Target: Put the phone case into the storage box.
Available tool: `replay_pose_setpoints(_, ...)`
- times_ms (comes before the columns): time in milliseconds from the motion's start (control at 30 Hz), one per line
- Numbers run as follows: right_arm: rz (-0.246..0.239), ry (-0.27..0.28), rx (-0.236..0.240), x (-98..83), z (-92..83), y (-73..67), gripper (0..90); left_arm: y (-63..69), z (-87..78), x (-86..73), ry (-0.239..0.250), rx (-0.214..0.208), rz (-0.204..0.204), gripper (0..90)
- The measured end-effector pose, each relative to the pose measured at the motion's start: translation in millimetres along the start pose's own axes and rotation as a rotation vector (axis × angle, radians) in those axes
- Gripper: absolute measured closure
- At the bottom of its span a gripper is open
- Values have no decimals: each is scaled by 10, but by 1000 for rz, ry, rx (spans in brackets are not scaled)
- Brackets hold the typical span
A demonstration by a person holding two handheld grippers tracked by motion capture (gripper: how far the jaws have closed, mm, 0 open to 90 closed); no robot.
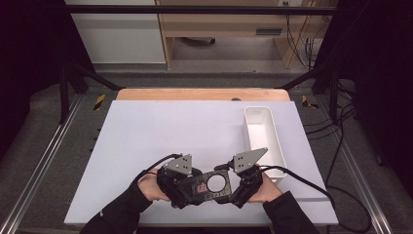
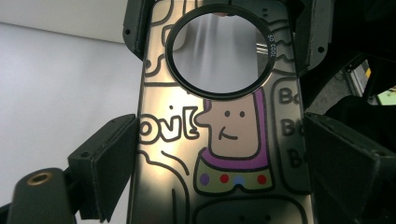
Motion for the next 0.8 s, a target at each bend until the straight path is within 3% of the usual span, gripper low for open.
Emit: replay_pose_setpoints(800, -18, 18, 24, 12, -24, -15, 102, 7, 15, -22, 5, -16, 12, 116)
Point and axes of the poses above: each handheld gripper's, and its own axes: z roughly forward along the jaws, x roughly out of its top, y roughly to its right, the point moved 6 cm from there along z, roughly forward along the jaws, and after that the axes turned 13 degrees about -z, right-handed, at the moved point
